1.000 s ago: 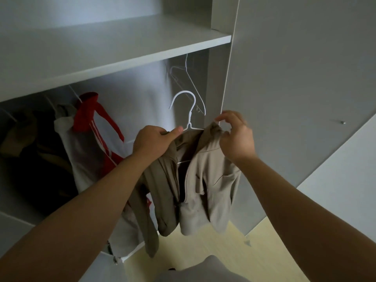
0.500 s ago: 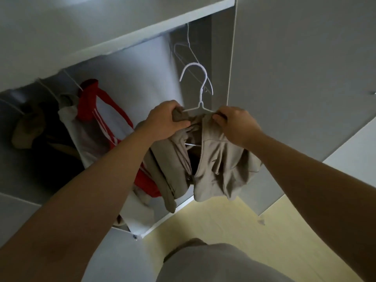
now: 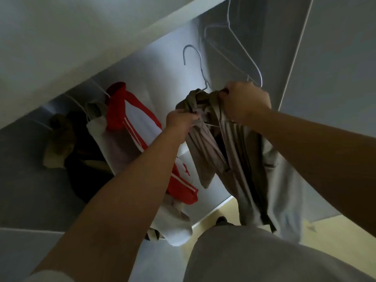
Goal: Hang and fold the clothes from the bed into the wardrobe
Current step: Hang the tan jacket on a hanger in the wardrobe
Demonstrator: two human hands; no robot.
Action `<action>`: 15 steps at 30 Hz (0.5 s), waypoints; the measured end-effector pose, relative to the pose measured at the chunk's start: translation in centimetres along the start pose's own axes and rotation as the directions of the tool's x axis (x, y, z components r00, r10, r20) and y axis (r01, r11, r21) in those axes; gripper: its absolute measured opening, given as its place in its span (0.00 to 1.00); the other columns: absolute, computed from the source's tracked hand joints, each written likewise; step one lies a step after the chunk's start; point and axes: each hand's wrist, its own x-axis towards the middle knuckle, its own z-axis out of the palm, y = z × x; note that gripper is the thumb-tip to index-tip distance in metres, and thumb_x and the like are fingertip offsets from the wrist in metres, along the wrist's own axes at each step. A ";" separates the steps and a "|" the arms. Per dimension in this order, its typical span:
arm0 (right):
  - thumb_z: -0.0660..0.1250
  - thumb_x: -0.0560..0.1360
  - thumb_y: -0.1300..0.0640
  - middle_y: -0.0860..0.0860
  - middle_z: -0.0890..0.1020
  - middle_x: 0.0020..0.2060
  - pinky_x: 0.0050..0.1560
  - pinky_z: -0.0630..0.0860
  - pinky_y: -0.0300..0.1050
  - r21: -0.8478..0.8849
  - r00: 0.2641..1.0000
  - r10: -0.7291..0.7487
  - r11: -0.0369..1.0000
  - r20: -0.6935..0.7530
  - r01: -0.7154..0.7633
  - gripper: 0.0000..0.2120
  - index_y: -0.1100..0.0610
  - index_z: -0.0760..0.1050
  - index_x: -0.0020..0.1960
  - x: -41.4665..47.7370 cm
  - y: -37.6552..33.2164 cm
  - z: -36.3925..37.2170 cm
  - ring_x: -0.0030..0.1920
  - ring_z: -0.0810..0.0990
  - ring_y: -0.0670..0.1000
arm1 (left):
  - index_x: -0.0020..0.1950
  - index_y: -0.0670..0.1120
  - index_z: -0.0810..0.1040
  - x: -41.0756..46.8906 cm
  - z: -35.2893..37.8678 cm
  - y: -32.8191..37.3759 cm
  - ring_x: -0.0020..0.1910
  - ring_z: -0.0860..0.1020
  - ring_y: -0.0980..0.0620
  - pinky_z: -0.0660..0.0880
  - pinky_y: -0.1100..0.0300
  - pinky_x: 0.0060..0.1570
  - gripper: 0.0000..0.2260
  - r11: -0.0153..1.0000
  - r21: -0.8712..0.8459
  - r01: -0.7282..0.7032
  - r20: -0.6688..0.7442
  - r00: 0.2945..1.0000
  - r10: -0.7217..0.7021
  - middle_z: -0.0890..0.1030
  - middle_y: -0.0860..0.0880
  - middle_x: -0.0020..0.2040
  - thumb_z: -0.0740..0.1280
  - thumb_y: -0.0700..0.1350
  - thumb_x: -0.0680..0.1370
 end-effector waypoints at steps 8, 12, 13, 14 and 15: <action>0.58 0.80 0.50 0.57 0.80 0.50 0.42 0.68 0.49 0.006 0.995 -0.020 1.000 -0.102 0.021 0.12 0.54 0.75 0.58 8.0 -4.4 3.2 0.48 0.79 0.62 | 0.45 0.50 0.79 6.5 -3.0 2.9 0.47 0.82 0.49 0.82 0.52 0.53 0.05 0.965 -0.117 -0.236 -0.135 0.966 0.220 0.83 0.49 0.45 0.70 0.39 0.76; 0.57 0.81 0.49 0.57 0.79 0.52 0.43 0.69 0.49 0.046 0.991 -0.014 0.999 -0.131 0.020 0.13 0.54 0.74 0.59 11.1 -5.6 4.3 0.47 0.78 0.61 | 0.52 0.48 0.80 8.5 -3.9 4.3 0.48 0.82 0.53 0.81 0.56 0.52 0.07 0.918 -0.057 -0.393 -0.215 0.903 0.373 0.83 0.51 0.47 0.73 0.44 0.75; 0.57 0.81 0.50 0.56 0.79 0.52 0.43 0.69 0.49 0.048 0.991 -0.013 0.999 -0.132 0.020 0.13 0.54 0.74 0.59 11.8 -5.8 4.5 0.48 0.78 0.61 | 0.54 0.47 0.80 8.9 -3.9 4.5 0.48 0.82 0.53 0.80 0.57 0.52 0.09 0.911 -0.041 -0.411 -0.230 0.891 0.391 0.83 0.51 0.48 0.73 0.44 0.75; 0.57 0.80 0.50 0.56 0.79 0.52 0.43 0.69 0.49 0.052 0.992 -0.016 0.998 -0.129 0.023 0.13 0.54 0.74 0.59 12.4 -5.8 4.6 0.49 0.79 0.61 | 0.55 0.46 0.80 9.3 -3.7 4.8 0.47 0.81 0.54 0.80 0.59 0.51 0.10 0.906 -0.018 -0.422 -0.246 0.881 0.405 0.83 0.51 0.47 0.73 0.45 0.75; 0.57 0.80 0.51 0.56 0.79 0.53 0.43 0.69 0.49 0.064 0.992 -0.025 0.997 -0.124 0.033 0.12 0.54 0.74 0.59 13.1 -5.9 4.7 0.50 0.79 0.61 | 0.56 0.44 0.80 9.7 -3.7 4.9 0.45 0.80 0.57 0.79 0.63 0.48 0.11 0.898 0.030 -0.439 -0.265 0.863 0.430 0.82 0.52 0.46 0.73 0.45 0.75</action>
